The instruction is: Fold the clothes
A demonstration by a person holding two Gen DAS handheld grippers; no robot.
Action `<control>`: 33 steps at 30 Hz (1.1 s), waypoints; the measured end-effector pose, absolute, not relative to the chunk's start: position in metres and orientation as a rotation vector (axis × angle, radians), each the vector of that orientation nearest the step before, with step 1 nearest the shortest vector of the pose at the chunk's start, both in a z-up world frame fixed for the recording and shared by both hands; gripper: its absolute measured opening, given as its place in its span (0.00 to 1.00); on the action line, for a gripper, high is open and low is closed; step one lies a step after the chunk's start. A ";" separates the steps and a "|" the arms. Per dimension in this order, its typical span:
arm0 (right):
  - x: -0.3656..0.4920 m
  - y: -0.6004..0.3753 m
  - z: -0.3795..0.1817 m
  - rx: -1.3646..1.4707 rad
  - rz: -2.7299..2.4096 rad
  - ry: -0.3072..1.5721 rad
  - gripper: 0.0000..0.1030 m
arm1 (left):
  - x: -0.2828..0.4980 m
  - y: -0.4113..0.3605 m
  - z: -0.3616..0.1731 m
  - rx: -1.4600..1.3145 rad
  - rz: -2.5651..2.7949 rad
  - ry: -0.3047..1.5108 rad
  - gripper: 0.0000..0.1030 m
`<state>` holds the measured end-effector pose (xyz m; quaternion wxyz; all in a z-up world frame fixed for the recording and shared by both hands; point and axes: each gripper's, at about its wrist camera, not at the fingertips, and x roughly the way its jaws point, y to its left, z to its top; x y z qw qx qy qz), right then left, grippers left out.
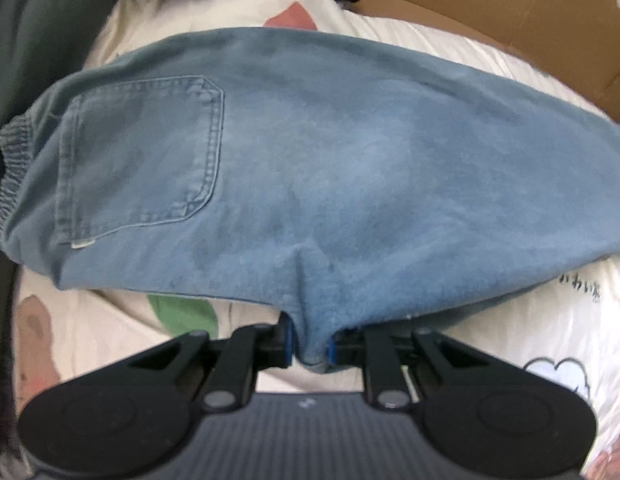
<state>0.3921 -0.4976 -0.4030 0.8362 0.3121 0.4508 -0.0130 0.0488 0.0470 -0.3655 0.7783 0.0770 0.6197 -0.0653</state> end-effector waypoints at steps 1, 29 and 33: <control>0.391 -0.498 -0.400 0.659 -0.030 0.957 0.05 | 0.048 0.046 -0.363 0.178 -0.137 1.344 0.15; 0.228 -0.533 -0.303 0.725 -0.076 0.973 0.05 | 0.014 0.072 -0.343 0.211 -0.195 1.405 0.15; 0.200 -0.547 -0.300 0.753 -0.094 0.980 0.05 | 0.011 0.076 -0.341 0.191 -0.200 1.416 0.15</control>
